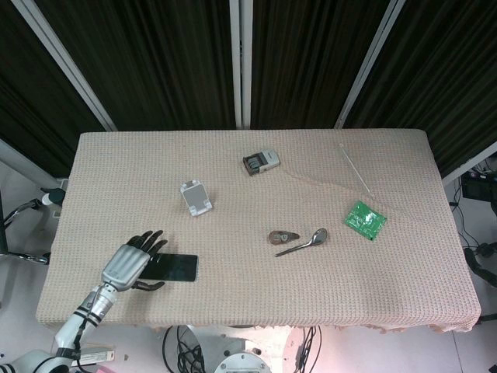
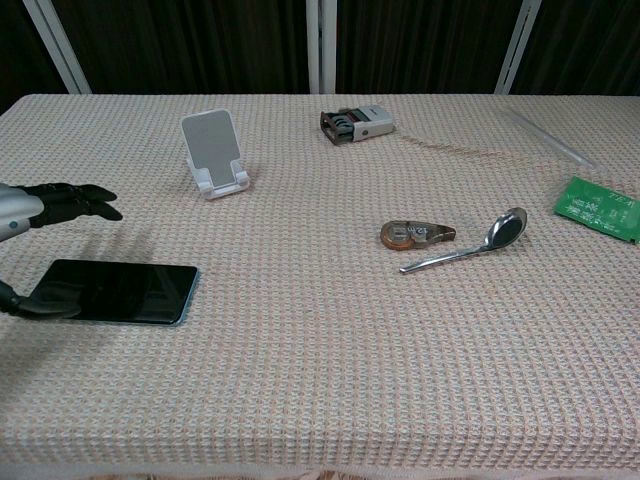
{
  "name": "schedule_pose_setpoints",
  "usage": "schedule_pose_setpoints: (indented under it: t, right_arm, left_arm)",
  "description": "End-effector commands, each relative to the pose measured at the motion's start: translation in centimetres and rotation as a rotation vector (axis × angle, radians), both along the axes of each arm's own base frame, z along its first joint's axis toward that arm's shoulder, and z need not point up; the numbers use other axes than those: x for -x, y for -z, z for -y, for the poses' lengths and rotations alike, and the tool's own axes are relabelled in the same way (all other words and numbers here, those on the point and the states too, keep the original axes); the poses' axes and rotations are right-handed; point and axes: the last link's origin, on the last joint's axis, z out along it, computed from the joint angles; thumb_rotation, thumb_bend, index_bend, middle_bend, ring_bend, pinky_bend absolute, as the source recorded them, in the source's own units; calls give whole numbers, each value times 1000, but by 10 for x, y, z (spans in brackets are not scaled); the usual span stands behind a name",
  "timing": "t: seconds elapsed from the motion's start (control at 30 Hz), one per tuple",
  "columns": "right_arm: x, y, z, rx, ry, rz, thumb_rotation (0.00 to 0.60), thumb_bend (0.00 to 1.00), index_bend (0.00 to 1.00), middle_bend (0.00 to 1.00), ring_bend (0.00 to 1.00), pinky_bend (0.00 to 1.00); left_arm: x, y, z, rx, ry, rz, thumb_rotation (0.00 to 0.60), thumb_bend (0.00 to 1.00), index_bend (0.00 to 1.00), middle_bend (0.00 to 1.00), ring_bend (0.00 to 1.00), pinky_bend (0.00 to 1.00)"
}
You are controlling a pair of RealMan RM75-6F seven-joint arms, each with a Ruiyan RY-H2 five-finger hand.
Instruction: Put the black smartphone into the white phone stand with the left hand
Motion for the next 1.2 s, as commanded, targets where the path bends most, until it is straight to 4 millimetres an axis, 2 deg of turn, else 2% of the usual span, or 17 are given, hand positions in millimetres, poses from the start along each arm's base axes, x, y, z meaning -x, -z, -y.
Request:
schedule_pose_setpoints:
  t: [0.03, 0.1, 0.47, 0.6, 0.73, 0.87, 1.2]
  right_arm:
    - [-1, 0, 0, -2, -2, 0, 600, 199, 0, 0, 0, 0]
    - [-1, 1, 0, -4, -4, 1, 600, 199, 0, 0, 0, 0]
    - [0, 3, -2, -7, 6, -2, 600, 198, 0, 0, 0, 0]
    - [1, 3, -3, -9, 14, -3, 600, 200, 0, 0, 0, 0]
    - [2, 3, -3, -13, 23, -4, 600, 204, 0, 0, 0, 0]
    - [3, 4, -3, -19, 28, -6, 600, 204, 0, 0, 0, 0]
    - [3, 5, -2, -23, 34, -10, 600, 204, 0, 0, 0, 0]
  left_arm:
    - [3, 5, -1, 16, -9, -18, 356, 134, 123, 0, 22, 190]
    - [4, 7, -2, 19, -14, -21, 389, 134, 122, 0, 22, 190]
    - [3, 17, -8, 34, -21, -19, 472, 133, 161, 0, 22, 190]
    - [6, 19, -9, 33, -23, -28, 520, 133, 184, 0, 22, 190]
    - [7, 19, -10, 32, -27, -29, 531, 132, 198, 0, 21, 190]
    - [8, 21, -10, 35, -27, -30, 597, 131, 217, 0, 22, 190]
    - [9, 25, -9, 43, -32, -30, 600, 136, 262, 0, 21, 190]
